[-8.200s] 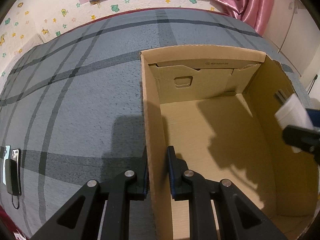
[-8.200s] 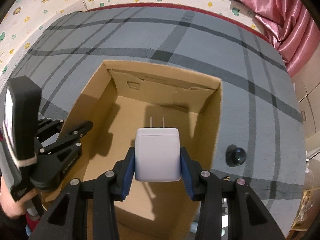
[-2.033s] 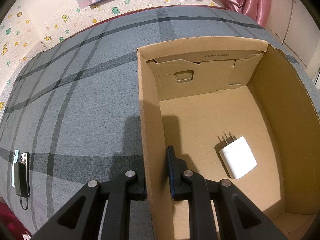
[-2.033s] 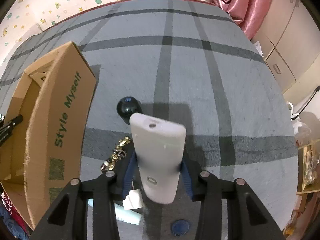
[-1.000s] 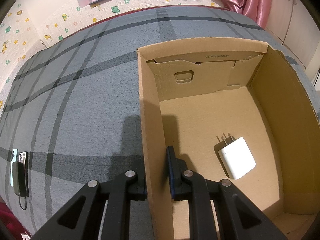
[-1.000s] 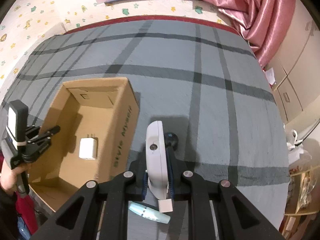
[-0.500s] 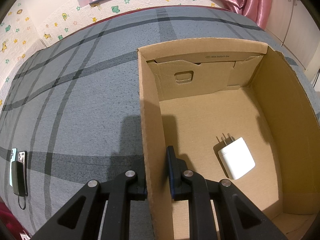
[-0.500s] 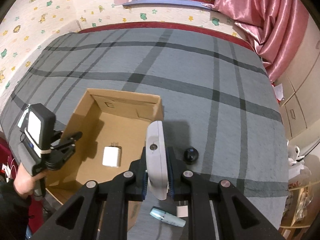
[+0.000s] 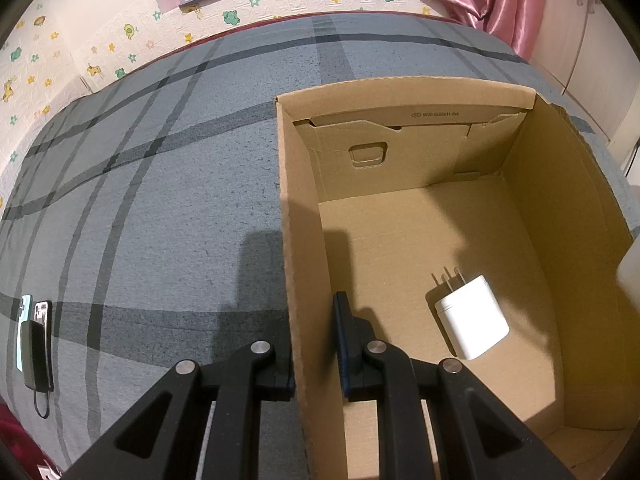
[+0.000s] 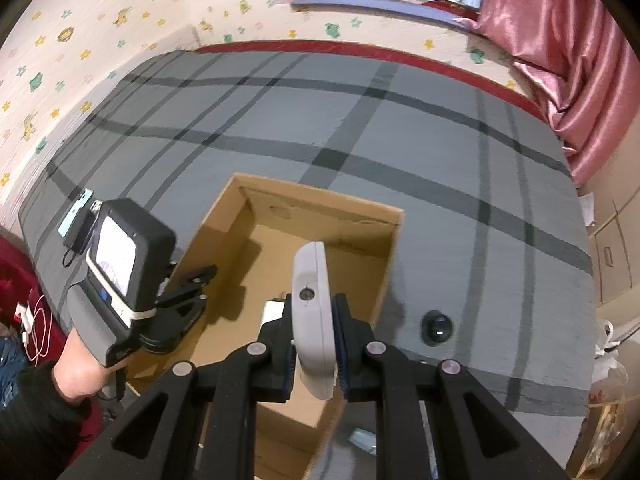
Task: Organize rigid objects
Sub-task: 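Lower the power bank into the box beside the left tool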
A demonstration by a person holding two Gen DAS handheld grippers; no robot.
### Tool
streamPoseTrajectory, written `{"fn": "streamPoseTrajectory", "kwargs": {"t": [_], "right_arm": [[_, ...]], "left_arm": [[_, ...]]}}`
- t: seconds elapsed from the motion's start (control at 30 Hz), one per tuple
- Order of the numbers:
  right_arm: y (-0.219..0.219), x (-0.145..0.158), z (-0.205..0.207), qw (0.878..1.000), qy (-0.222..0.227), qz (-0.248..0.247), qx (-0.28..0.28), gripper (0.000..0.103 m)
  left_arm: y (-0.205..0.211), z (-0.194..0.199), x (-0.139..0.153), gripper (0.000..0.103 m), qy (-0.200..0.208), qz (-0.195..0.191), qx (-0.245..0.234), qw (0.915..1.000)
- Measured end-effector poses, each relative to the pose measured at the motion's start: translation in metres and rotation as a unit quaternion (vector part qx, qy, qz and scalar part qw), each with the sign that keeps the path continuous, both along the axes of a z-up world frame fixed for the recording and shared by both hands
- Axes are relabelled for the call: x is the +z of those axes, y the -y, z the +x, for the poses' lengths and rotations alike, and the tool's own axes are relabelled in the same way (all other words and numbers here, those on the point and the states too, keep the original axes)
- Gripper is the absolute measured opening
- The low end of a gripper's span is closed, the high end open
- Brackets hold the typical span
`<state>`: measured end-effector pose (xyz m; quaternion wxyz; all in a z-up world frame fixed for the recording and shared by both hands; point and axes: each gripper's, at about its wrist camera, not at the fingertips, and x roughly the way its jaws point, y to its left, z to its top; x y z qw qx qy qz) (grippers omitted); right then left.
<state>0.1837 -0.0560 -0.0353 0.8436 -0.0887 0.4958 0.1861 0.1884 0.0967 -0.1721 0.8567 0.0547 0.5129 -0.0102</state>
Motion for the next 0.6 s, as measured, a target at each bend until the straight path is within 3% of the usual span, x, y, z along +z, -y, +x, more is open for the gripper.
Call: {"fn": "streamPoseTrajectory", "kwargs": {"t": [0.6], "right_arm": [[-0.054,-0.081,0.019,0.996,-0.083,-0.008,0.020,0.016]], "left_arm": [[0.001,-0.001,0.001,0.016,0.001,0.002,-0.001,1.0000]]}}
